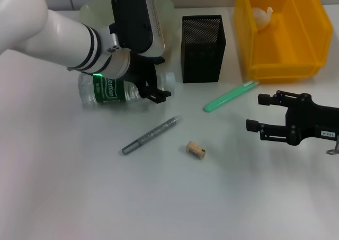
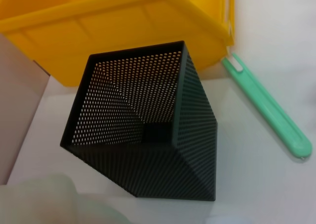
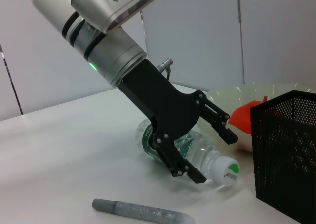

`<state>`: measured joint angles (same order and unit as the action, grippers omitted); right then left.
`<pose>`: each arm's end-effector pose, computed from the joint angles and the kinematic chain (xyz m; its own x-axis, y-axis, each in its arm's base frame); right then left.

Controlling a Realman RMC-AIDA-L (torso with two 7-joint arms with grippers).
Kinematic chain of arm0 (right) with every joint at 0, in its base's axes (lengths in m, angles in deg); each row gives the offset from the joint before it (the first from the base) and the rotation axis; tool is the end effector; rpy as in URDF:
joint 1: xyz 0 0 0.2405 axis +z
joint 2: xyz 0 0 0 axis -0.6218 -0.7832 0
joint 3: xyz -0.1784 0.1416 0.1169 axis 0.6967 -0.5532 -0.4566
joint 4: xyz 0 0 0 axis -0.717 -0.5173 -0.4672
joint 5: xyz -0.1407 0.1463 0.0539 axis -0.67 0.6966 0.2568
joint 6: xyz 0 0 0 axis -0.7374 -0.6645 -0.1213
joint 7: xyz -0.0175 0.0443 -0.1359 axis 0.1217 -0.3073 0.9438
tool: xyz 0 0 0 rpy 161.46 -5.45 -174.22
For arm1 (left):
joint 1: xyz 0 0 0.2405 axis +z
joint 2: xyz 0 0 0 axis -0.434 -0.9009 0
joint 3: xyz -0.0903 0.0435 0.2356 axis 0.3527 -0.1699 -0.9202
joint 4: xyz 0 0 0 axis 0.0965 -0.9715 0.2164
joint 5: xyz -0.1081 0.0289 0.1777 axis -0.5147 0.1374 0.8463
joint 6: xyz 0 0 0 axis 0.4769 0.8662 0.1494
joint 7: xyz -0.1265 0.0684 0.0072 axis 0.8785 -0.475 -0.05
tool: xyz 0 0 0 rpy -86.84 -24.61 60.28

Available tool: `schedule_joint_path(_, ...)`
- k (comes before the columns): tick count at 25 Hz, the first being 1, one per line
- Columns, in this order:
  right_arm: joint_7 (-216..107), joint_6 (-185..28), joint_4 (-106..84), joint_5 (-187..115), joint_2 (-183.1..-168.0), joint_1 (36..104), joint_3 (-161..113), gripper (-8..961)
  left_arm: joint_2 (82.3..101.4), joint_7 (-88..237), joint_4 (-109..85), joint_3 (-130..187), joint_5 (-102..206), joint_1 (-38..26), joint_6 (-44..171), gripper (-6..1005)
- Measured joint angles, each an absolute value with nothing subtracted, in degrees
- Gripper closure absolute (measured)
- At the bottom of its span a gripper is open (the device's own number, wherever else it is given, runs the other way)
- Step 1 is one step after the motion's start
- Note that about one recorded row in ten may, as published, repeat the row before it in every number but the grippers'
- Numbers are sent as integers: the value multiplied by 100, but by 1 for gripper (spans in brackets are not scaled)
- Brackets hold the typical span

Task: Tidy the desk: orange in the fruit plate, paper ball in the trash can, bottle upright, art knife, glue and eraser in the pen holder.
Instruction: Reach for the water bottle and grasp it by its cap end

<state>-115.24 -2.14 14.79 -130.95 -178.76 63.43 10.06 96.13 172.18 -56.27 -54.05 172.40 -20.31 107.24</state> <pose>0.3090 0.3045 -0.0030 0.8310 -0.2627 -0.4903 -0.4292 -0.8635 -0.2649 -0.1691 0.4148 -0.0793 0.9646 -0.0535 -0.2582 -0.1471 -0.9219 -0.3585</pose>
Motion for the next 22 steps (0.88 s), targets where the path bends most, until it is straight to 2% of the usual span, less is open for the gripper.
schedule_joint_path(10,-11538,-215,1479,-13102,-17876,6396,1007,187,9613,17218,-5494,-5781,17218,-2023,10315,203)
schedule_joint_path(15,-11574,-226,1481,-13104,-17876,6414,1006,187,9613,17217,-5461,-5875,17217,-2023,10240,393)
schedule_joint_path(22,-11601,-231,1481,-13104,-17879,6441,1006,187,9613,17180,-5432,-5885,17218,-2033,10209,438)
